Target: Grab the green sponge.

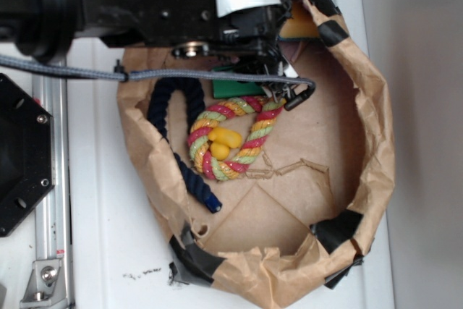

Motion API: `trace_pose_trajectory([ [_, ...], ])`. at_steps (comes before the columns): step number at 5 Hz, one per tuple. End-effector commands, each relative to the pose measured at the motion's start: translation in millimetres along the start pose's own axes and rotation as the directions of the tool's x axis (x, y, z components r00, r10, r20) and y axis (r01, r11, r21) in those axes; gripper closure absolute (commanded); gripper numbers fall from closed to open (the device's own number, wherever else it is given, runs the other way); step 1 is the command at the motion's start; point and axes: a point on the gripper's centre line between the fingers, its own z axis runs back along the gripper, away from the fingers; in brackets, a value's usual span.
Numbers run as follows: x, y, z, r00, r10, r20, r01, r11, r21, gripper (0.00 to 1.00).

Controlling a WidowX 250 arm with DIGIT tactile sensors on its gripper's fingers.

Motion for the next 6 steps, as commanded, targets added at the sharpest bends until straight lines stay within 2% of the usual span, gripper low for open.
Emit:
trace_pose_trajectory([
  [1, 10.7, 17.1, 11.1, 0.998, 0.014, 0.061, -0.015, 1.0, 0.009, 0.0],
  [2, 22.6, 14.8, 7.2, 0.997, 0.032, 0.074, -0.033, 0.999, 0.018, 0.0],
  [3, 35.9, 16.3, -3.8, 0.996, 0.012, 0.093, -0.018, 0.998, 0.06, 0.0],
  [5, 41.5, 11.0, -13.0, 0.997, 0.02, 0.081, -0.027, 0.996, 0.084, 0.0],
  [6, 37.5, 10.4, -12.2, 0.995, 0.031, 0.094, -0.04, 0.995, 0.097, 1.0],
])
